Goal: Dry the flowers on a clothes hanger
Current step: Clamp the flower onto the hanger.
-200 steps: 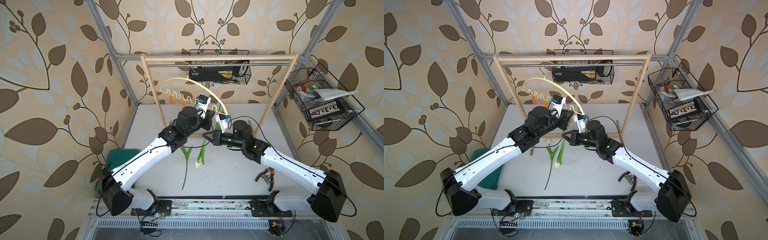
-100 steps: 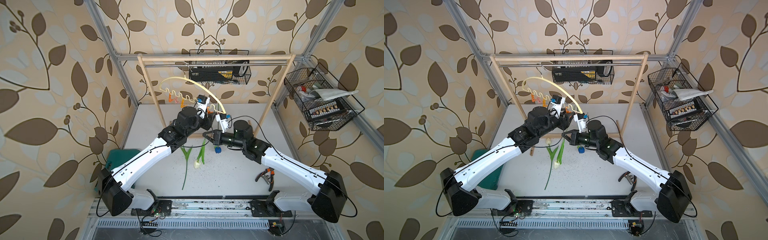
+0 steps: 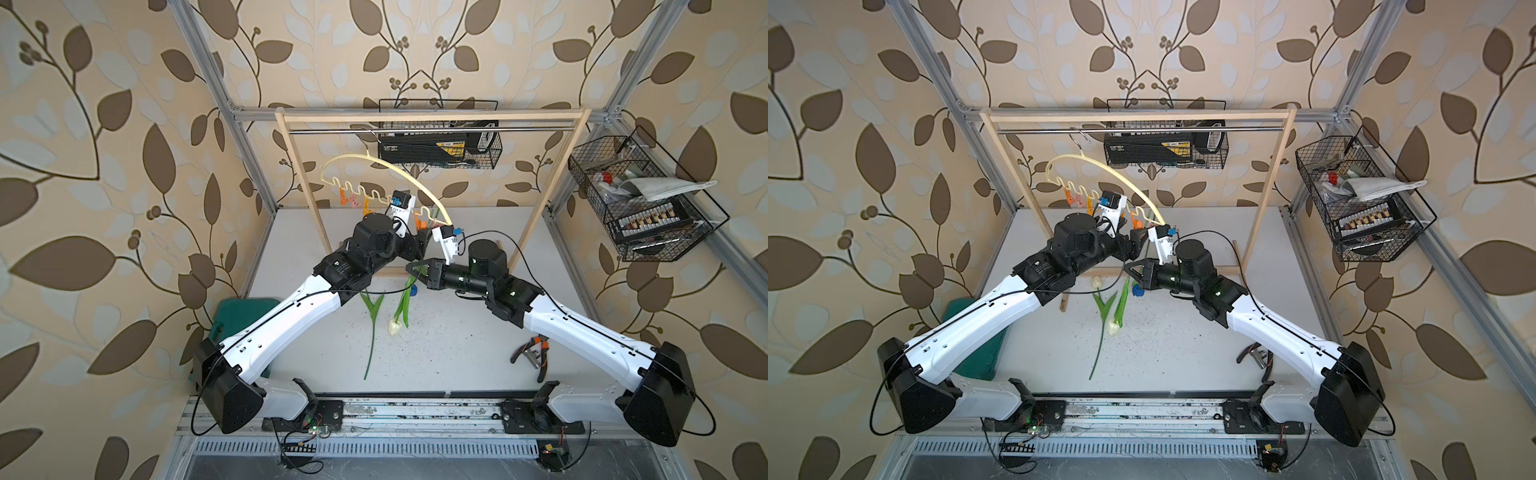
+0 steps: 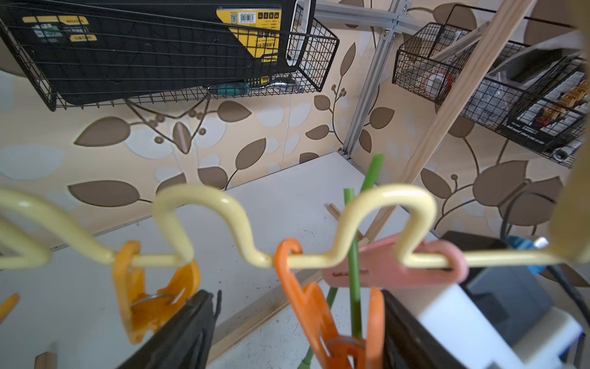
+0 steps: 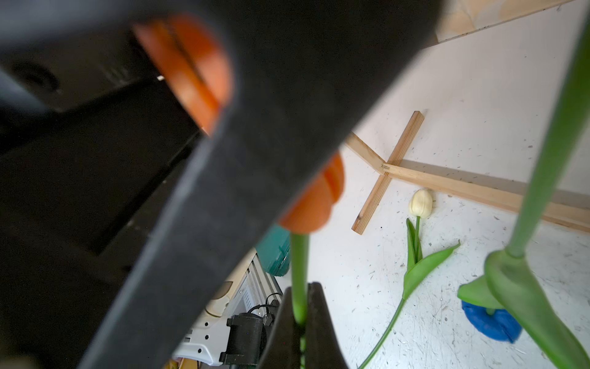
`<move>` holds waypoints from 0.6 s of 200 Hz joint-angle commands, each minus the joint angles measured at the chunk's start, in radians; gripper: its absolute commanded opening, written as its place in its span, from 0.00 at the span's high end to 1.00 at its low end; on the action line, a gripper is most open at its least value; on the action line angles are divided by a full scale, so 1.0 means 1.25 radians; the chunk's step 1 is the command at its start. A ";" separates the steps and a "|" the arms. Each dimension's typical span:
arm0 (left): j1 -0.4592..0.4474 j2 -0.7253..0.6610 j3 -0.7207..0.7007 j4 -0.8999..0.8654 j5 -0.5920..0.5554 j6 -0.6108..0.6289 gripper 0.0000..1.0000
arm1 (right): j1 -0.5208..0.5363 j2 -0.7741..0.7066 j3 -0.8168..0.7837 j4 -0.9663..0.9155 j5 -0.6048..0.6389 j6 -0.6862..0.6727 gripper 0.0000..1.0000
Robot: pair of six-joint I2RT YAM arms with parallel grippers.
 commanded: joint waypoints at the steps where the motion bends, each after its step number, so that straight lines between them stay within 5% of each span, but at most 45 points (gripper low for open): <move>1: -0.007 -0.024 0.053 -0.034 0.030 -0.009 0.19 | 0.002 0.019 0.026 -0.015 0.001 -0.034 0.81; 10: -0.007 -0.022 0.060 -0.043 0.029 -0.013 0.19 | 0.002 0.017 0.025 -0.014 0.002 -0.035 0.65; 44: -0.007 -0.017 0.076 -0.071 0.027 -0.020 0.18 | 0.002 -0.010 0.019 -0.048 0.008 -0.048 0.38; 86: -0.007 -0.007 0.106 -0.124 0.030 -0.031 0.18 | 0.002 -0.078 -0.021 -0.138 0.016 -0.088 0.17; 120: -0.007 -0.009 0.098 -0.118 0.019 -0.026 0.18 | 0.002 -0.142 -0.048 -0.220 0.019 -0.123 0.11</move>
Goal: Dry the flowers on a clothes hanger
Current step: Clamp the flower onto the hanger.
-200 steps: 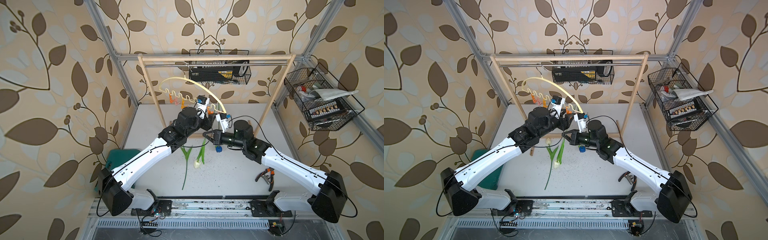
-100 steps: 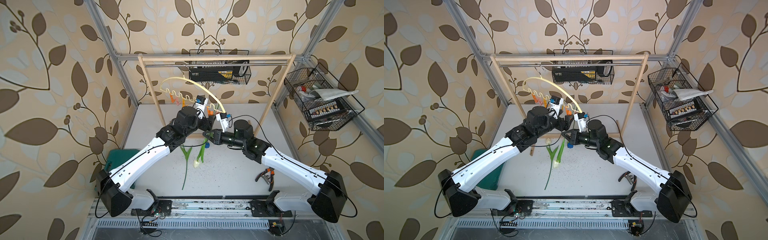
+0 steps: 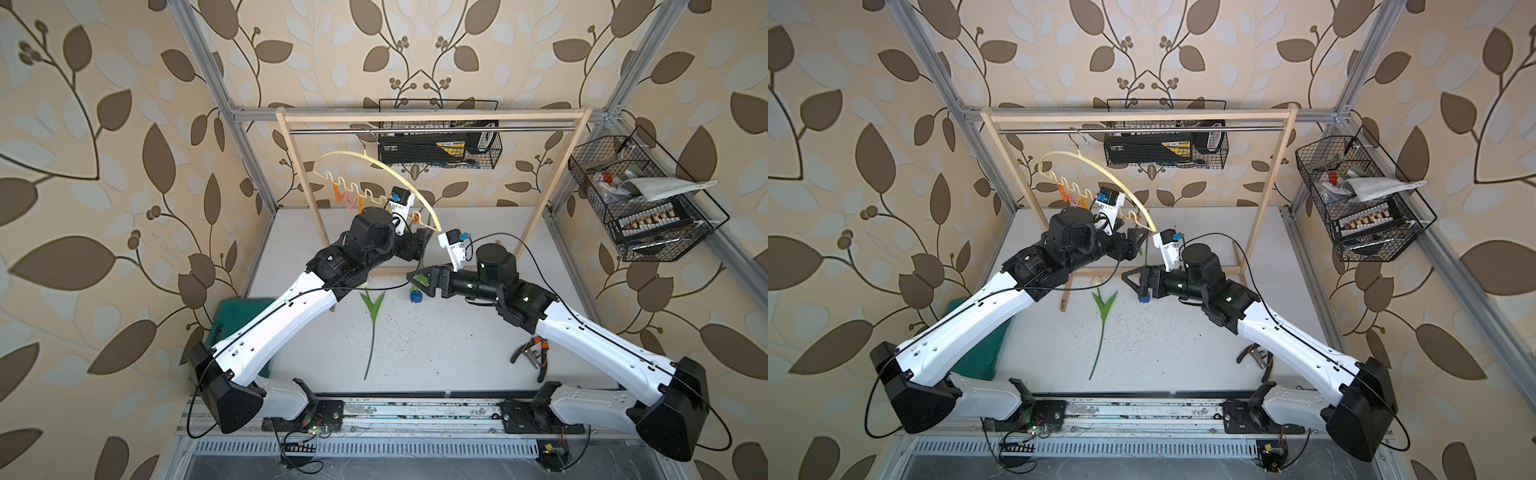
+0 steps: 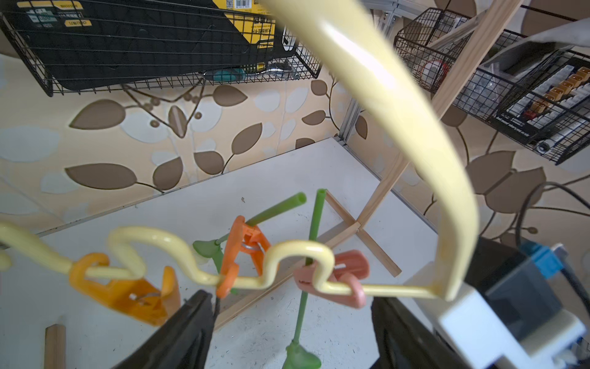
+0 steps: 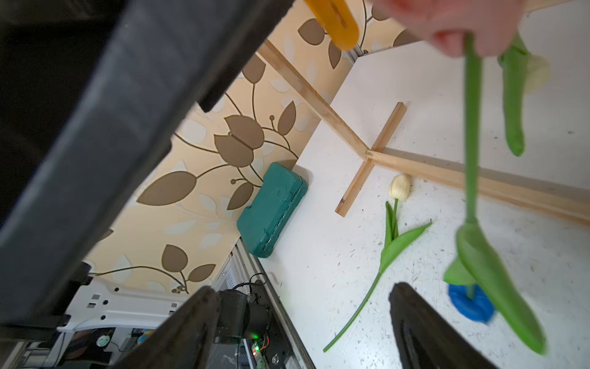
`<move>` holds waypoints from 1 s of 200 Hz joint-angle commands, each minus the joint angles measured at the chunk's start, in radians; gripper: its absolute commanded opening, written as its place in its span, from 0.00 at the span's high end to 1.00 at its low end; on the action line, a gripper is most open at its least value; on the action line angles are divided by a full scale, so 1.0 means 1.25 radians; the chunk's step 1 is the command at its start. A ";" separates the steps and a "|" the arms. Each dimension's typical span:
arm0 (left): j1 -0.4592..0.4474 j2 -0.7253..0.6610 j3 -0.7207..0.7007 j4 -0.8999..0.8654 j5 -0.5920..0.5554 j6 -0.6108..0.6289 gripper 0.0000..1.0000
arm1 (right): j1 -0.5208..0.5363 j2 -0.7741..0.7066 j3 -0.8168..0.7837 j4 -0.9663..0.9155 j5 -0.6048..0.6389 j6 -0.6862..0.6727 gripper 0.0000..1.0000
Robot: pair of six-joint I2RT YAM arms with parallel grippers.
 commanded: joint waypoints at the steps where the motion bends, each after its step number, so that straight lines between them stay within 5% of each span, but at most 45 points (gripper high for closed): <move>1: -0.006 -0.009 0.021 0.004 0.007 -0.004 0.18 | 0.002 -0.040 -0.022 -0.085 0.005 -0.042 0.10; 124: -0.006 0.027 0.055 -0.030 -0.019 -0.024 0.18 | 0.003 -0.261 -0.100 -0.289 0.006 -0.077 0.09; 172: -0.006 0.019 0.151 -0.260 -0.057 -0.049 0.16 | 0.177 -0.213 -0.128 -0.230 0.092 -0.067 0.13; 200: -0.006 -0.062 0.082 -0.297 -0.020 -0.072 0.11 | 0.223 -0.160 -0.162 -0.141 0.138 -0.047 0.16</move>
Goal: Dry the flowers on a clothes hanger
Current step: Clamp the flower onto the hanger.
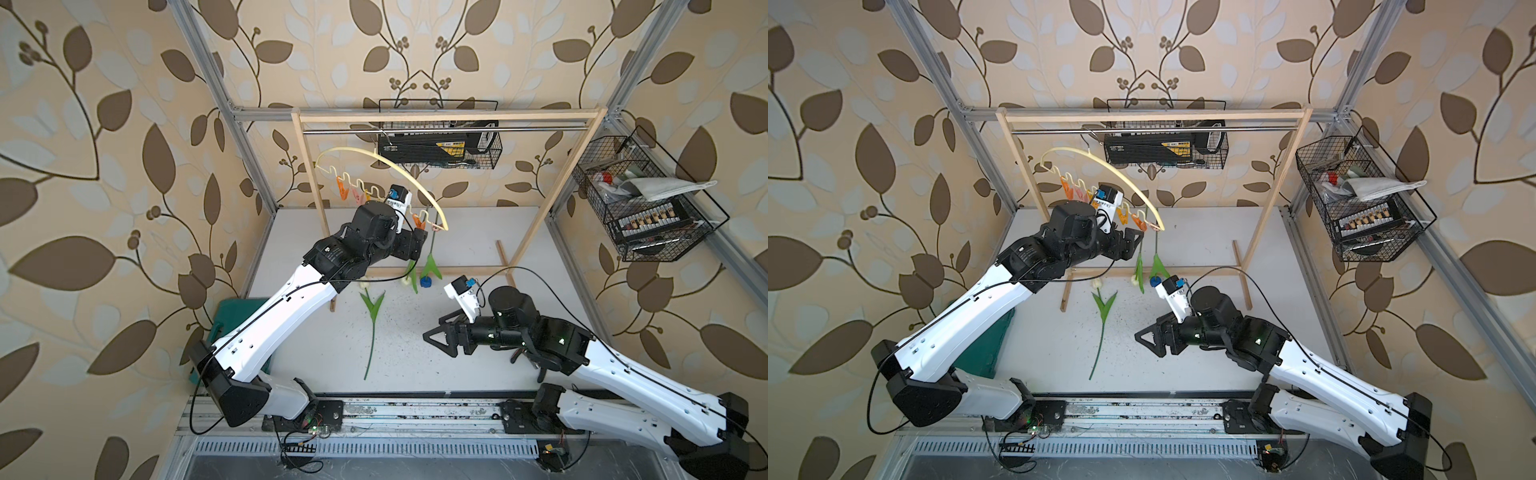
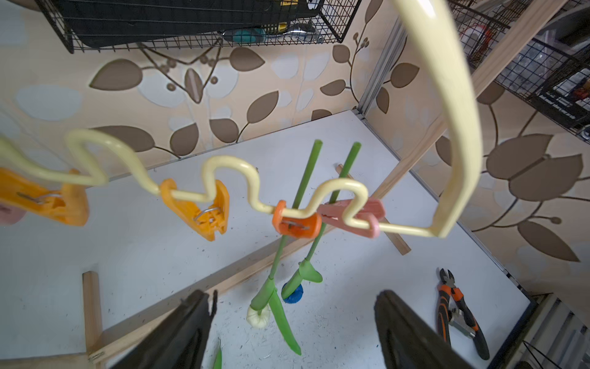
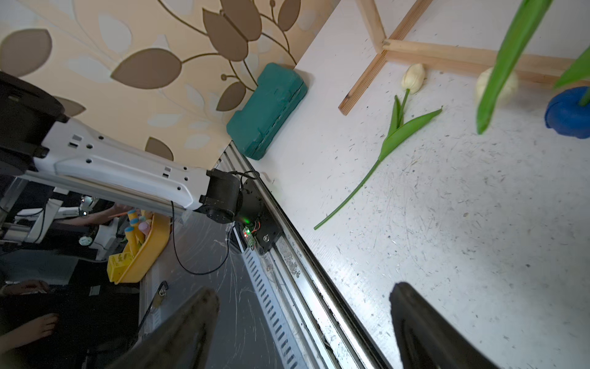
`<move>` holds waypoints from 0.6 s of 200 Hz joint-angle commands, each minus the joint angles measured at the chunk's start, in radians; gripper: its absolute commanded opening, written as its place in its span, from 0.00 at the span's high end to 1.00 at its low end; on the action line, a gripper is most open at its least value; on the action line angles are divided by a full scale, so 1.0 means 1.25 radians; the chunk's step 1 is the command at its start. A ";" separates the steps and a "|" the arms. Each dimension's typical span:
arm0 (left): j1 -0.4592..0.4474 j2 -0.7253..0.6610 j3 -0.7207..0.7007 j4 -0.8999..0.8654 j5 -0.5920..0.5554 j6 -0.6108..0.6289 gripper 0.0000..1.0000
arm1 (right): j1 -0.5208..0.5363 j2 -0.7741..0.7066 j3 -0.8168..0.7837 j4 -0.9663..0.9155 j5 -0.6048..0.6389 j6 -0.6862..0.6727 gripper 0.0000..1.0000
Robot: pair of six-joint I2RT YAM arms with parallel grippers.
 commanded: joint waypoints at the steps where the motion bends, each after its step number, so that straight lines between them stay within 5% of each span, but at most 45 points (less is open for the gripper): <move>1: -0.006 -0.081 -0.030 -0.080 0.015 -0.027 0.11 | 0.021 0.043 -0.032 0.092 0.061 0.022 0.16; 36: -0.006 -0.148 -0.051 -0.155 0.044 -0.079 0.12 | 0.024 0.173 -0.002 0.178 0.064 0.011 0.21; 63: 0.005 -0.244 -0.123 -0.181 -0.048 -0.129 0.13 | 0.052 0.275 0.041 0.174 0.086 0.004 0.33; 81: 0.056 -0.306 -0.184 -0.185 -0.094 -0.162 0.14 | 0.095 0.325 0.072 0.139 0.157 0.003 0.39; 120: 0.192 -0.359 -0.294 -0.139 -0.030 -0.198 0.12 | 0.185 0.434 0.128 0.092 0.371 0.067 0.48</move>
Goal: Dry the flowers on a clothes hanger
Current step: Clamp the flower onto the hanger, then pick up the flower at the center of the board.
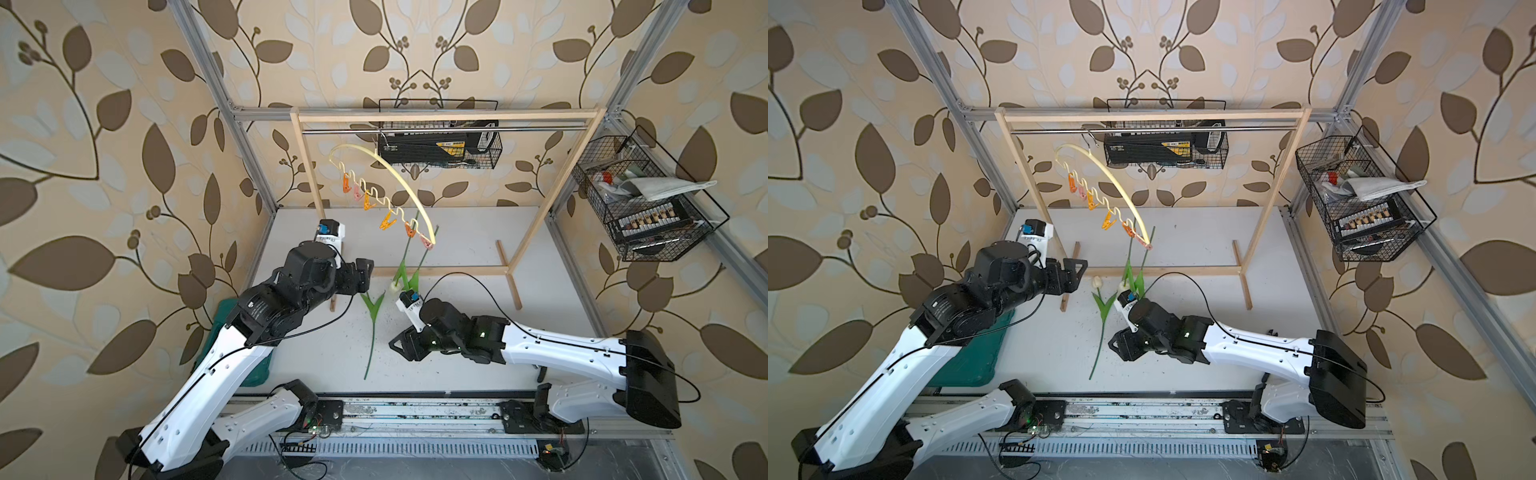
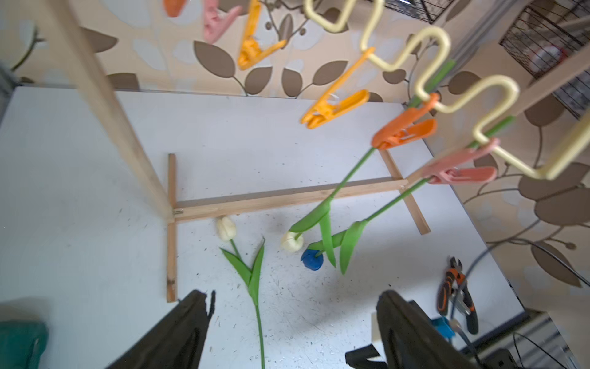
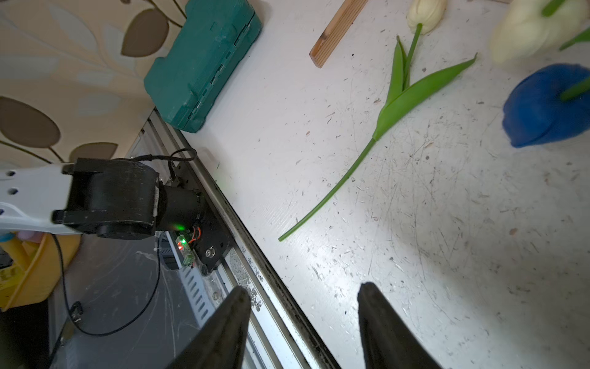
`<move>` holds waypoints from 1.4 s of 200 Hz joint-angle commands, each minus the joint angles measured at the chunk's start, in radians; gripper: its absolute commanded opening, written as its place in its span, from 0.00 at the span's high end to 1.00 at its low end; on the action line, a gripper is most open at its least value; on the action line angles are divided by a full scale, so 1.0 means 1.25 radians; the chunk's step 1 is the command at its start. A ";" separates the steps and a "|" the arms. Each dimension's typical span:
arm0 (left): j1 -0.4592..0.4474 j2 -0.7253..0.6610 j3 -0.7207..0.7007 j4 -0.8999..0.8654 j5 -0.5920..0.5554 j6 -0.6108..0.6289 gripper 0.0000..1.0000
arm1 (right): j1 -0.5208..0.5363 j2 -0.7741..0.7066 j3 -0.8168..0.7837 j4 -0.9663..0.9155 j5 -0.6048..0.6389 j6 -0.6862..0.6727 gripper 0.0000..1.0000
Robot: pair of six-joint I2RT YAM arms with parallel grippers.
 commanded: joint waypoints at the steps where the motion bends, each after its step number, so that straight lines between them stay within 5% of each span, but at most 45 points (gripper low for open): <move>1: 0.066 0.001 -0.048 0.028 0.023 -0.046 0.12 | 0.041 0.055 0.040 -0.026 0.173 0.045 0.48; 75: 0.327 0.023 -0.199 0.150 0.251 -0.147 0.12 | 0.062 0.294 0.140 0.028 0.327 0.160 0.52; 135: 0.346 0.013 -0.277 0.173 0.228 -0.196 0.16 | 0.075 0.404 0.175 0.117 0.340 0.196 0.50; 168: 0.350 -0.027 -0.302 0.179 0.228 -0.204 0.16 | 0.079 0.520 0.320 -0.037 0.397 0.248 0.48; 215: 0.351 -0.020 -0.287 0.170 0.243 -0.198 0.16 | 0.079 0.575 0.343 -0.100 0.418 0.294 0.69; 280: 0.351 -0.032 -0.272 0.158 0.247 -0.196 0.16 | 0.067 0.520 0.218 -0.056 0.385 0.319 0.95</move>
